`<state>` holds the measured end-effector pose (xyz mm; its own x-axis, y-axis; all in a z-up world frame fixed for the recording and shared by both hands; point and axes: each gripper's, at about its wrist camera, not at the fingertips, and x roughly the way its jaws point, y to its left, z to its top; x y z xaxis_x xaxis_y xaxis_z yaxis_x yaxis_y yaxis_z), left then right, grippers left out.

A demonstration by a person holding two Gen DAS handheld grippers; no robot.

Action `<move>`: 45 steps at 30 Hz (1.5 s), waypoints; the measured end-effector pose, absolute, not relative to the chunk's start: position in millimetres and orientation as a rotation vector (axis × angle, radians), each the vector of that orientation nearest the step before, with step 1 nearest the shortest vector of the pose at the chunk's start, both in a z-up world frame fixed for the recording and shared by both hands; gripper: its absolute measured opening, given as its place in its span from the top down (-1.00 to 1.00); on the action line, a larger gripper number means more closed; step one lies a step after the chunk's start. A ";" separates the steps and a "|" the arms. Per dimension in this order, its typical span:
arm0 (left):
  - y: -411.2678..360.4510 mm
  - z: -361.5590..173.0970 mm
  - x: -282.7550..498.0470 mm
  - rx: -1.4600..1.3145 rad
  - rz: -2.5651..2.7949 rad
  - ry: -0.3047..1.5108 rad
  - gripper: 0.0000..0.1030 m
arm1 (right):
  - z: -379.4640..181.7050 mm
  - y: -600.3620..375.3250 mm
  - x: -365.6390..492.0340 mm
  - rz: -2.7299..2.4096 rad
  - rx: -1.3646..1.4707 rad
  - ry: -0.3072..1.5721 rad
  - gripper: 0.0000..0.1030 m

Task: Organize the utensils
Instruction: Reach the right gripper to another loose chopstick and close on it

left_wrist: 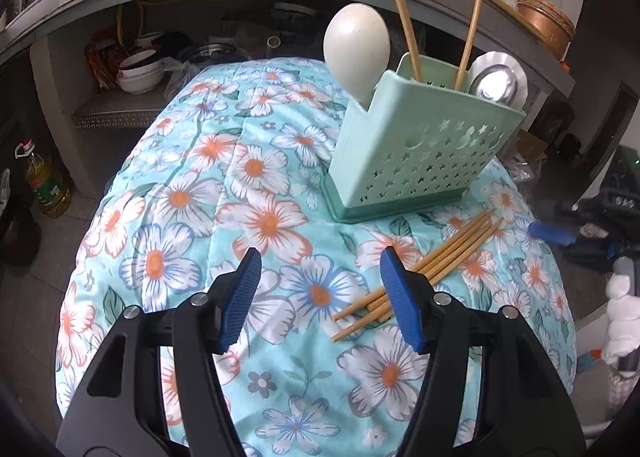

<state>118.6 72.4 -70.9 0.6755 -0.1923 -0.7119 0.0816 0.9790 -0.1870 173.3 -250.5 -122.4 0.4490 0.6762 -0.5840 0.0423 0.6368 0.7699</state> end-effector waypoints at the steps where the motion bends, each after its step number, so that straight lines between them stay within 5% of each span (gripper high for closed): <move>1: 73.4 -72.6 118.8 -0.143 -0.149 0.822 -0.14 | -130.5 -246.1 175.1 0.456 0.835 1.074 0.21; 7: 79.5 -78.7 117.1 -0.159 -0.140 0.841 -0.14 | -181.3 -227.2 187.3 0.453 0.985 1.189 0.24; 21: 78.8 -81.7 117.7 -0.187 -0.173 0.856 -0.14 | -207.4 -224.9 185.7 0.400 1.162 1.187 0.78; 45: 51.8 -84.3 117.8 -0.107 -0.234 0.861 -0.14 | -182.2 -268.4 123.8 0.507 0.879 1.328 0.74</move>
